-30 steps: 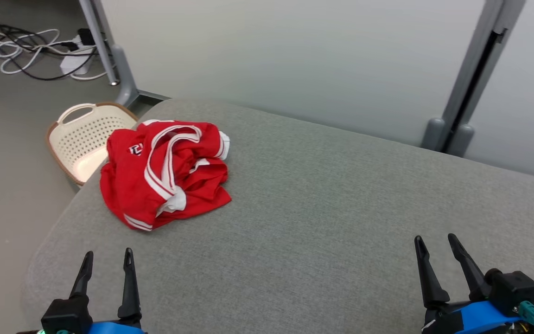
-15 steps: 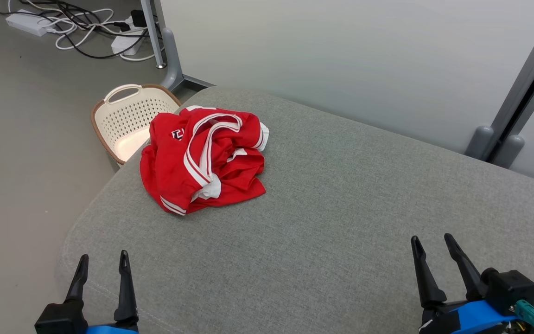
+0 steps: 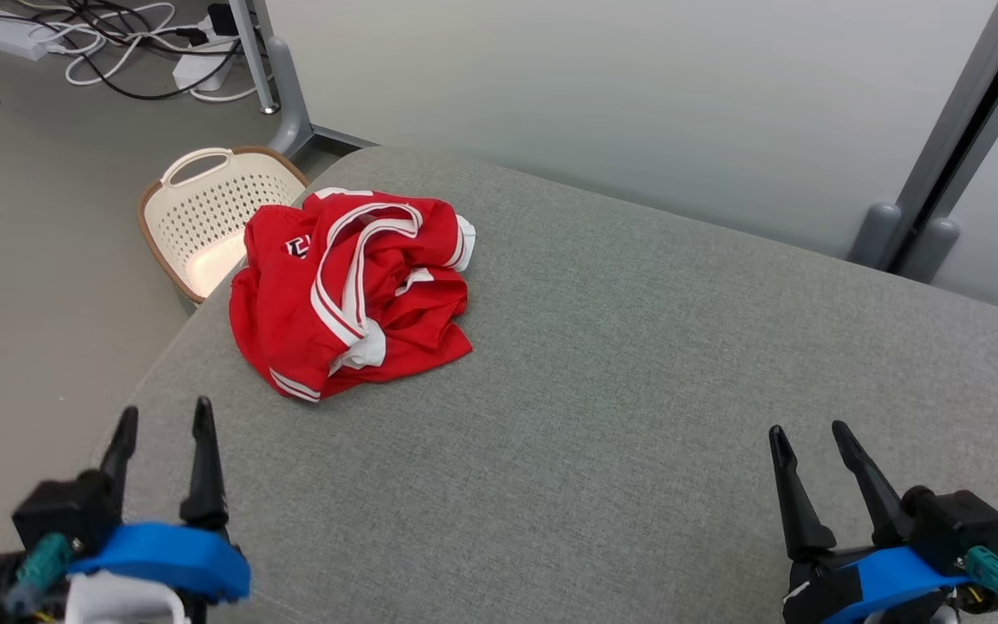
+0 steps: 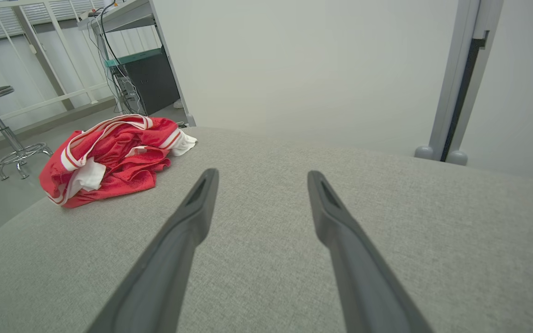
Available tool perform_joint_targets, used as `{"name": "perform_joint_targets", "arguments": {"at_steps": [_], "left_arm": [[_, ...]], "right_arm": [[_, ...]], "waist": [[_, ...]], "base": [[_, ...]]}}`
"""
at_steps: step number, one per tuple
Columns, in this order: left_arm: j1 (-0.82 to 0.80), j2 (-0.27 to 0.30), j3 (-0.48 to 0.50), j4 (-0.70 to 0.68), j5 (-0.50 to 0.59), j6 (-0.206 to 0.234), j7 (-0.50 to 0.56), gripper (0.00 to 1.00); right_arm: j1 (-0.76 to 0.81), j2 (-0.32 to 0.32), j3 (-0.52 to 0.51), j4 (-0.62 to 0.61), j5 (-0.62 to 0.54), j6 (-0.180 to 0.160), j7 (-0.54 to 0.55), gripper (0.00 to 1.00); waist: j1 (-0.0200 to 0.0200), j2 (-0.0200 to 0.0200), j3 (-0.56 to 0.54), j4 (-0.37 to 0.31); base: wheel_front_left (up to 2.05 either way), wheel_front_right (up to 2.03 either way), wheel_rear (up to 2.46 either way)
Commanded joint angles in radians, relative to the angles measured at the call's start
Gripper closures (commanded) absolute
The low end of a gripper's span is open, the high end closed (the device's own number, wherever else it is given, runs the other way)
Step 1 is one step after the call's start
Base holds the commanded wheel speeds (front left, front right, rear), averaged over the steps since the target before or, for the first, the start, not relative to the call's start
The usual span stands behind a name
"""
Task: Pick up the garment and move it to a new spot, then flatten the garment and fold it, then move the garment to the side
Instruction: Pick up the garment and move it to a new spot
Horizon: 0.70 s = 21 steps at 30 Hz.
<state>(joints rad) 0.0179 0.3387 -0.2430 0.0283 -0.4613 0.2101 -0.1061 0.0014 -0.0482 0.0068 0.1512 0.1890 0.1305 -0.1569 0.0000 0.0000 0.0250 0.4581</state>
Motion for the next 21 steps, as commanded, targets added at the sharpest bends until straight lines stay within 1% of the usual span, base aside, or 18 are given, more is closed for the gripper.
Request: {"name": "perform_joint_targets", "arguments": {"at_steps": [1,3,6,7,10,15,17,21], "left_arm": [[-0.062,0.021,0.013,0.009,-0.017,-0.019,0.03,0.0],[-0.127,0.035,0.034,0.019,-0.056,-0.045,0.071,0.0],[-0.235,0.072,0.077,0.067,-0.117,-0.091,0.121,0.0],[-0.269,0.078,0.088,0.08,-0.14,-0.099,0.148,0.0],[-0.371,0.12,0.121,0.132,-0.192,-0.121,0.233,0.0],[-0.486,0.173,0.172,0.237,-0.297,-0.165,0.365,0.0],[-0.506,0.208,0.189,0.276,-0.316,-0.171,0.405,0.0],[-0.526,0.243,0.233,0.33,-0.364,-0.165,0.452,0.0]], "right_arm": [[-0.019,-0.004,-0.002,-0.012,-0.003,0.0,0.004,0.0],[-0.025,-0.004,-0.005,-0.024,-0.011,0.0,0.01,0.0],[-0.042,-0.004,-0.007,-0.042,-0.021,0.0,0.019,0.0],[-0.048,-0.004,-0.008,-0.05,-0.026,0.0,0.022,0.0],[-0.06,-0.004,-0.01,-0.07,-0.039,0.0,0.032,0.0],[-0.094,-0.004,-0.008,-0.106,-0.06,0.0,0.049,0.0],[-0.107,-0.004,-0.002,-0.119,-0.067,0.0,0.053,0.0],[-0.126,-0.004,-0.007,-0.145,-0.072,0.0,0.056,0.0]], "waist": [[0.0,0.0,0.018,-0.014],[0.0,0.0,0.039,-0.026],[0.0,0.0,0.081,-0.053],[0.0,0.0,0.098,-0.064],[0.0,0.0,0.148,-0.099],[0.0,0.0,0.242,-0.17],[0.0,0.0,0.276,-0.205],[0.0,0.0,0.334,-0.268]], "base": [[0.0,0.0,0.0],[0.0,0.0,0.0],[0.0,0.0,0.0],[0.0,0.0,0.0],[0.0,0.0,0.0],[0.0,0.0,0.0],[0.0,0.0,0.0],[0.0,0.0,0.0]]}}
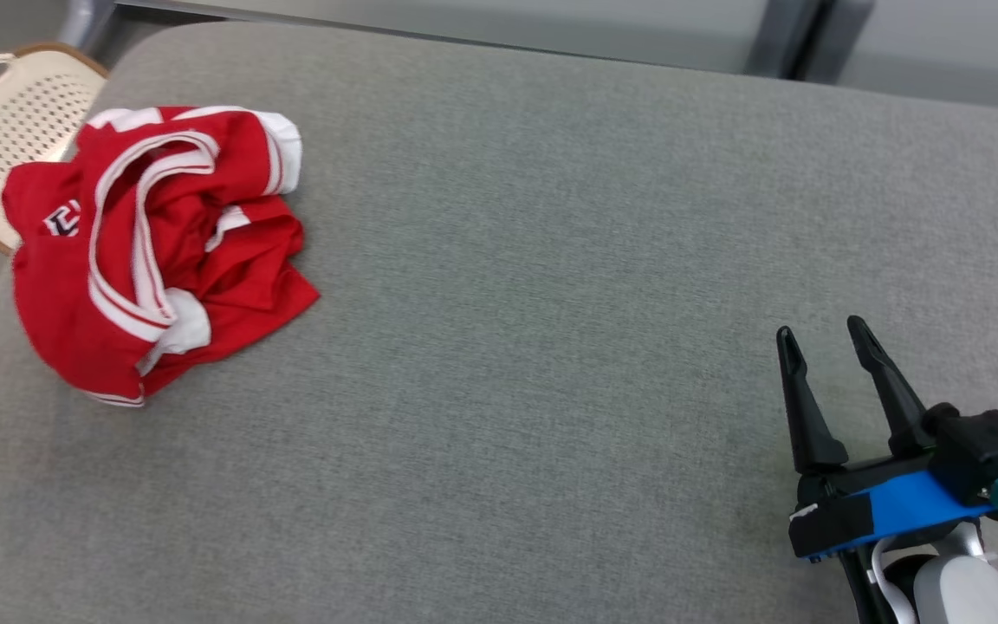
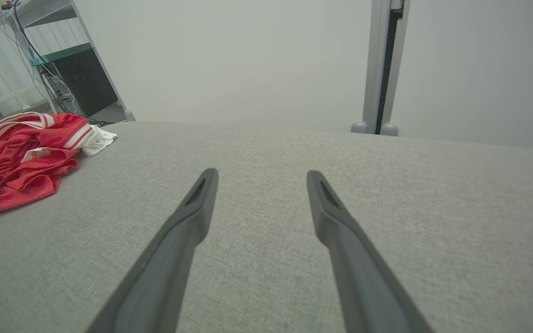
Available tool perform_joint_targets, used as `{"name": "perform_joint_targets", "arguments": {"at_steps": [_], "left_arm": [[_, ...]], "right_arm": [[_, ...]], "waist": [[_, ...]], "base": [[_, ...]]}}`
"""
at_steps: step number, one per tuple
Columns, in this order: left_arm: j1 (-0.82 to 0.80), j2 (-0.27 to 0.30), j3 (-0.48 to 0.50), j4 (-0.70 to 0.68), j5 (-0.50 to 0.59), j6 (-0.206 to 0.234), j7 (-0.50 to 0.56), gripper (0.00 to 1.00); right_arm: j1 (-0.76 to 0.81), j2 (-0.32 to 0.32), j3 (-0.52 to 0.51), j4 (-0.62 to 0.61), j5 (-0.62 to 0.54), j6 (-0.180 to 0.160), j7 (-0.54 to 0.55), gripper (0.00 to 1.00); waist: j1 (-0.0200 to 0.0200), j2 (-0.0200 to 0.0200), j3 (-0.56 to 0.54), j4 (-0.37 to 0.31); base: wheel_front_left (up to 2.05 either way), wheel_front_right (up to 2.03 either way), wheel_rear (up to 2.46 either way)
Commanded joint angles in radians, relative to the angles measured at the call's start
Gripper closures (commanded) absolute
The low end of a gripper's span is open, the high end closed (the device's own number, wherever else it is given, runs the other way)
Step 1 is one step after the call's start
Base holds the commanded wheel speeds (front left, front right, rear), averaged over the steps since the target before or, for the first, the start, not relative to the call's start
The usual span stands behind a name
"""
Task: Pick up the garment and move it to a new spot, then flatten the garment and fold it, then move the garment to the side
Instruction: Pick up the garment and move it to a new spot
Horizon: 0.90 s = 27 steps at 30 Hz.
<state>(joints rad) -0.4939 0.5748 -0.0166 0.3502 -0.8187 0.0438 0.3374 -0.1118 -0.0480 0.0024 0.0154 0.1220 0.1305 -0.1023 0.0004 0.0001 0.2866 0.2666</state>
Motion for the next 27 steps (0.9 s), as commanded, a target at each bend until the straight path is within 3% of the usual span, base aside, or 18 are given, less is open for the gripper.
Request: {"name": "perform_joint_targets", "arguments": {"at_steps": [1,9,13,22,23,24,25,27], "left_arm": [[-0.016,0.014,0.016,0.017,-0.015,0.002,0.015,0.0],[-0.017,0.046,0.052,0.083,-0.05,-0.003,0.037,0.0],[0.005,0.079,0.039,0.14,-0.019,0.027,0.054,0.0],[0.012,0.072,0.037,0.261,-0.012,0.13,0.111,0.0],[0.014,0.064,0.038,0.27,-0.022,0.132,0.125,0.5],[0.017,0.057,0.038,0.276,-0.03,0.13,0.134,0.65],[0.016,0.056,0.042,0.277,-0.035,0.127,0.132,1.0],[0.014,0.048,0.044,0.279,-0.045,0.115,0.119,1.0]], "right_arm": [[-0.015,-0.004,-0.005,-0.014,-0.006,0.0,0.003,0.0],[-0.024,-0.004,-0.015,-0.043,-0.017,0.0,0.007,0.0],[-0.027,-0.004,-0.012,-0.054,-0.014,0.0,0.006,0.0],[-0.021,-0.004,-0.012,-0.065,-0.009,0.0,0.011,0.0],[-0.02,-0.004,-0.011,-0.064,-0.008,0.0,0.012,0.0],[-0.018,-0.004,-0.012,-0.062,-0.006,0.0,0.012,0.0],[-0.015,-0.004,-0.012,-0.061,-0.005,0.0,0.012,0.0],[-0.013,-0.004,-0.01,-0.057,-0.001,0.0,0.011,0.0]], "waist": [[-0.0004,-0.0001,0.085,-0.089],[-0.0004,-0.0001,0.147,-0.167],[-0.0004,-0.0001,0.161,-0.195],[-0.0004,-0.0001,0.165,-0.215],[-0.0004,-0.0001,0.163,-0.214],[-0.0004,-0.0001,0.16,-0.213],[-0.0004,-0.0001,0.157,-0.212],[-0.0004,-0.0001,0.147,-0.207]], "base": [[0.0,0.0,0.0],[0.0,0.0,0.0],[0.0,0.0,0.0],[0.0,0.0,0.0],[0.0,0.0,0.0],[0.0,0.0,0.0],[0.0,0.0,0.0],[0.0,0.0,0.0]]}}
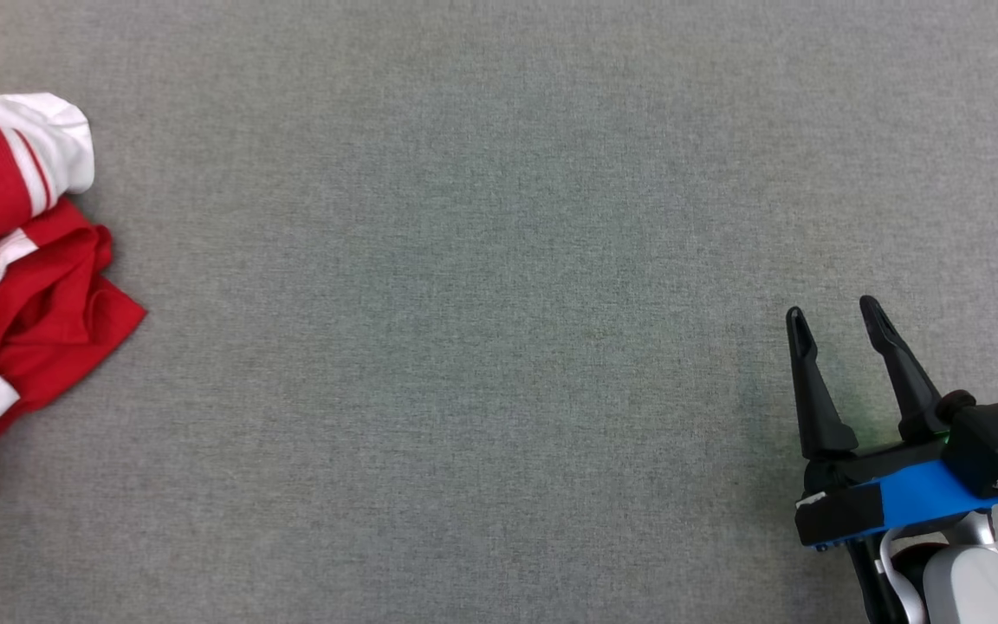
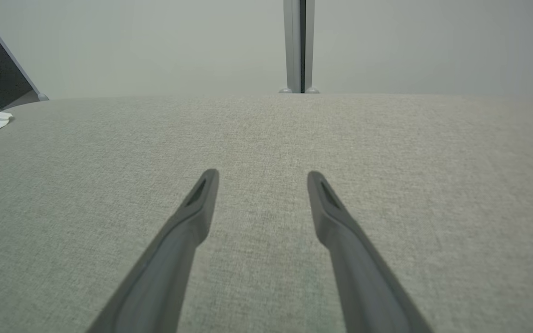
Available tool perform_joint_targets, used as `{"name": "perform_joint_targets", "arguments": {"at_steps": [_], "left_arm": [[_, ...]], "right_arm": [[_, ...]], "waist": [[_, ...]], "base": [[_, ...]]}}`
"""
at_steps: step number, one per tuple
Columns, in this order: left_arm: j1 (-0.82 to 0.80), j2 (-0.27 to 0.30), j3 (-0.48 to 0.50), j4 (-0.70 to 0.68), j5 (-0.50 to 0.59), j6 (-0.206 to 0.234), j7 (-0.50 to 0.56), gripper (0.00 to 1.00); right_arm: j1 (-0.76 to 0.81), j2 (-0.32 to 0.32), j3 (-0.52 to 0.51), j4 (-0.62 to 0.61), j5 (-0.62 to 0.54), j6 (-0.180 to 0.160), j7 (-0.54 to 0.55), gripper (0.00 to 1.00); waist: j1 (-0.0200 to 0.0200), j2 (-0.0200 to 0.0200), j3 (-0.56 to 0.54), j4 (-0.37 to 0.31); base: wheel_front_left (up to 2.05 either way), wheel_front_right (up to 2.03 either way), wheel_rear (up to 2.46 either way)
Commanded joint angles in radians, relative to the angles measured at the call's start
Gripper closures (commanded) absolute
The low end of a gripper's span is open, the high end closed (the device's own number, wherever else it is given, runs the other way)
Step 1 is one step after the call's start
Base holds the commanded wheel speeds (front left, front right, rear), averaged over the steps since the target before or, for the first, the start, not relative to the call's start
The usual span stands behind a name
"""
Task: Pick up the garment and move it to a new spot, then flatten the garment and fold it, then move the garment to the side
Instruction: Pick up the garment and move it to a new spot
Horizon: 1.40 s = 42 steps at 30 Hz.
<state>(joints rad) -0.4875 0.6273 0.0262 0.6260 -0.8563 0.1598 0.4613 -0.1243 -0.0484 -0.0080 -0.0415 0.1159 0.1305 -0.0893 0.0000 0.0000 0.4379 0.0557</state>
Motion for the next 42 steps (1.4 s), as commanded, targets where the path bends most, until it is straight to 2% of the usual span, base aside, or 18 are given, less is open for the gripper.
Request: {"name": "perform_joint_targets", "arguments": {"at_steps": [1,9,14,19,22,30,34,42], "left_arm": [[0.004,-0.004,0.005,-0.001,-0.007,-0.01,-0.018,1.0],[-0.079,0.076,-0.016,-0.089,0.051,-0.078,-0.093,1.0],[-0.159,0.122,-0.054,-0.187,0.092,-0.106,-0.077,1.0],[-0.262,0.128,-0.114,-0.302,0.133,-0.12,-0.042,1.0],[-0.334,0.103,-0.158,-0.368,0.146,-0.134,-0.014,1.0],[-0.437,-0.011,-0.263,-0.537,0.145,-0.126,0.047,1.0],[-0.424,-0.065,-0.315,-0.588,0.137,-0.133,0.062,1.0],[-0.332,-0.193,-0.425,-0.59,0.151,-0.109,0.029,1.0]], "right_arm": [[0.0,-0.004,0.001,0.001,0.008,0.0,-0.004,0.0],[0.003,-0.004,0.01,0.051,0.04,0.0,-0.031,0.0],[0.016,-0.004,0.021,0.097,0.075,0.0,-0.059,0.0],[0.036,-0.003,0.023,0.137,0.096,0.0,-0.079,0.0],[0.048,-0.004,0.024,0.152,0.105,0.0,-0.086,0.0],[0.067,-0.003,0.028,0.162,0.118,0.0,-0.086,0.0],[0.067,-0.004,0.024,0.157,0.125,0.0,-0.083,0.0],[0.055,-0.003,0.021,0.154,0.131,0.0,-0.087,0.0]], "waist": [[0.0,0.0,-0.011,0.007],[0.0,0.0,-0.121,0.029],[0.0,0.0,-0.214,0.027],[0.0,0.0,-0.294,0.008],[0.0,0.0,-0.331,-0.016],[0.0,0.0,-0.37,-0.11],[0.0,0.0,-0.364,-0.164],[0.0,0.0,-0.337,-0.252]], "base": [[0.0,0.0,0.0],[0.0,0.0,0.0],[0.0,0.0,0.0],[0.0,0.0,0.0],[0.0,0.0,0.0],[0.0,0.0,0.0],[0.0,0.0,0.0],[0.0,0.0,0.0]]}}
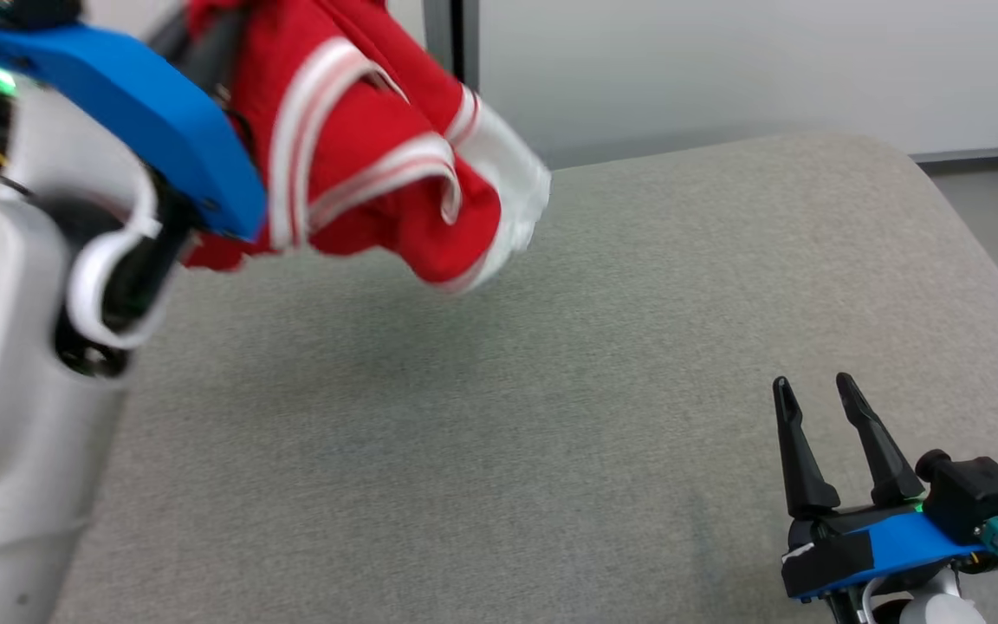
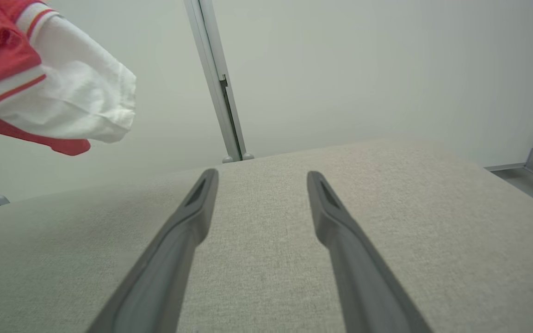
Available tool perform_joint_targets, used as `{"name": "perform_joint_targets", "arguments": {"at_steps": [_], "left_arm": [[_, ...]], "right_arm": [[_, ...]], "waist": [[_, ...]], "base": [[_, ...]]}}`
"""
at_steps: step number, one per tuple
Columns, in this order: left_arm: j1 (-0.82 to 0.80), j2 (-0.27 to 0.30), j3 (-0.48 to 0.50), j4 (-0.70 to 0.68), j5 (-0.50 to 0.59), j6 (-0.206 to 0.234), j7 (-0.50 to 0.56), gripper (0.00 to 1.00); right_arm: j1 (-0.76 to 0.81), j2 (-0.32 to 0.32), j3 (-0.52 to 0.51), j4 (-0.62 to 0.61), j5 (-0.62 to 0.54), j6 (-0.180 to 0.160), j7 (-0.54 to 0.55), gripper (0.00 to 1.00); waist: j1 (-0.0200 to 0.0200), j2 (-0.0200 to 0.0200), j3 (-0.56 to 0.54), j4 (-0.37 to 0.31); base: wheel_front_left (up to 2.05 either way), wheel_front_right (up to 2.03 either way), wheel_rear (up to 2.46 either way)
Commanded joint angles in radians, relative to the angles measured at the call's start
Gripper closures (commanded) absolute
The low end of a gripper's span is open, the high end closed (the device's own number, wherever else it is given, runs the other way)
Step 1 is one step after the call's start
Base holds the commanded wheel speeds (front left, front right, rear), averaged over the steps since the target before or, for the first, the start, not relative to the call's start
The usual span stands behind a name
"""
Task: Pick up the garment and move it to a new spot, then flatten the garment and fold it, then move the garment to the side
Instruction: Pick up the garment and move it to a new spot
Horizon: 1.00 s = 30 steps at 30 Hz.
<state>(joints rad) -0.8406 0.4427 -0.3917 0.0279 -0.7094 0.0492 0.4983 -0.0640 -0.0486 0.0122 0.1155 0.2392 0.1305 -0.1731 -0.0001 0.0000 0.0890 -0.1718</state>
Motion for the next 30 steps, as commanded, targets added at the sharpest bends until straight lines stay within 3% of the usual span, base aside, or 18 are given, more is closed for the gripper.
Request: {"name": "perform_joint_targets", "arguments": {"at_steps": [1,6,12,16,17,18,19,26,30], "left_arm": [[0.038,-0.029,-0.02,0.022,-0.002,0.003,-0.017,1.0],[0.119,-0.083,-0.094,0.121,0.042,0.019,-0.066,1.0],[0.228,-0.184,-0.133,0.305,0.021,0.043,-0.143,1.0],[0.277,-0.235,-0.154,0.412,0.014,0.03,-0.198,1.0],[0.287,-0.245,-0.158,0.431,0.013,0.026,-0.213,0.6],[0.297,-0.257,-0.159,0.447,0.006,0.019,-0.227,0.07],[0.305,-0.266,-0.161,0.461,0.004,0.013,-0.239,0.0],[0.371,-0.298,-0.138,0.433,-0.033,-0.028,-0.362,0.0],[0.444,-0.273,-0.106,0.367,-0.027,-0.044,-0.488,0.0]], "right_arm": [[-0.007,-0.003,0.003,-0.003,0.01,0.0,-0.004,0.0],[-0.012,-0.003,0.012,-0.003,0.014,0.0,-0.008,0.0],[-0.008,-0.003,0.02,0.004,0.012,0.0,-0.011,0.0],[-0.002,-0.003,0.022,0.004,0.007,0.0,-0.005,0.0],[-0.001,-0.003,0.022,0.004,0.006,0.0,-0.002,0.0],[0.002,-0.003,0.021,0.003,0.004,0.0,0.0,0.0],[0.005,-0.003,0.019,0.002,0.003,0.0,0.002,0.0],[0.03,-0.003,0.013,-0.01,-0.004,0.0,0.015,0.0],[0.038,-0.003,0.012,-0.02,-0.005,0.0,0.023,0.0]], "waist": [[0.0001,0.0,0.015,-0.034],[0.0001,0.0,0.026,-0.076],[0.0001,0.0,0.025,-0.102],[0.0001,0.0,0.018,-0.109],[0.0001,0.0,0.015,-0.109],[0.0001,0.0,0.011,-0.108],[0.0001,0.0,0.008,-0.106],[0.0001,0.0,-0.025,-0.062],[0.0001,0.0,-0.04,-0.028]], "base": [[0.0,0.0,0.0],[0.0,0.0,0.0],[0.0,0.0,0.0],[0.0,0.0,0.0],[0.0,0.0,0.0],[0.0,0.0,0.0],[0.0,0.0,0.0],[0.0,0.0,0.0],[0.0,0.0,0.0]]}}
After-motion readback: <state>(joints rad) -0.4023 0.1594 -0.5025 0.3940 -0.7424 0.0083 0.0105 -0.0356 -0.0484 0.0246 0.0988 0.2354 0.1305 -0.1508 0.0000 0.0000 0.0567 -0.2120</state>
